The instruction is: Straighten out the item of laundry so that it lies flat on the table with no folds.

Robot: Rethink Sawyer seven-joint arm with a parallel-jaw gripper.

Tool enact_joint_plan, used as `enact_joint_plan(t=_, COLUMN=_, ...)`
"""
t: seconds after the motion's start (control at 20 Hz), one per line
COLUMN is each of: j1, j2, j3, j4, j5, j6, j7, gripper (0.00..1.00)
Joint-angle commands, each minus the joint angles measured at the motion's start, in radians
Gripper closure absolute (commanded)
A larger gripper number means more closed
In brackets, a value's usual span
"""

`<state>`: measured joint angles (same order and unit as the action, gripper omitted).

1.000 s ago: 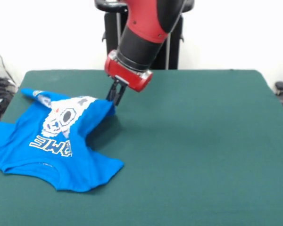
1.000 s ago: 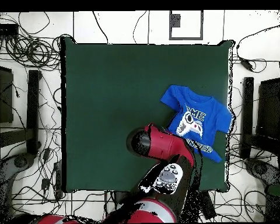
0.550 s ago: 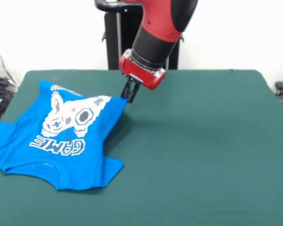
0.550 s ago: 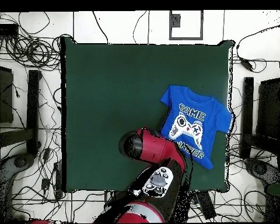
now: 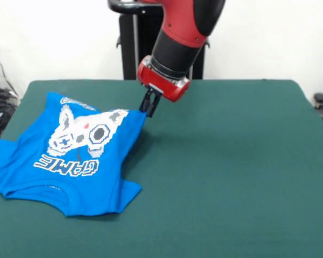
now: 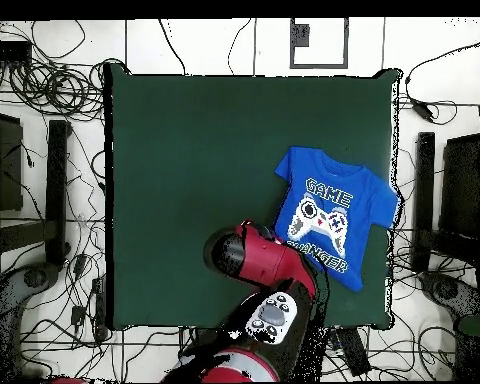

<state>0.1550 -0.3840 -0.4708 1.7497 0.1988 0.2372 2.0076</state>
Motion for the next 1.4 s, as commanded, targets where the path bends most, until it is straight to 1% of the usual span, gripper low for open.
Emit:
enact_joint_plan(t=0.05, j1=0.054, j2=0.017, j3=0.054, j4=0.093, j5=0.084, j6=-0.035, j7=0.295, gripper=1.00)
enact_joint_plan(t=0.8, j1=0.115, j2=0.001, j3=0.025, j4=0.090, j5=0.163, j6=0.031, j7=0.293, gripper=1.00)
enact_joint_plan(t=1.05, j1=0.109, j2=0.008, j3=0.039, j4=0.095, j5=0.180, j6=0.019, j7=0.283, gripper=1.00)
enact_joint_plan(t=1.4, j1=0.118, j2=0.015, j3=0.033, j4=0.095, j5=0.194, j6=0.010, j7=0.277, gripper=1.00)
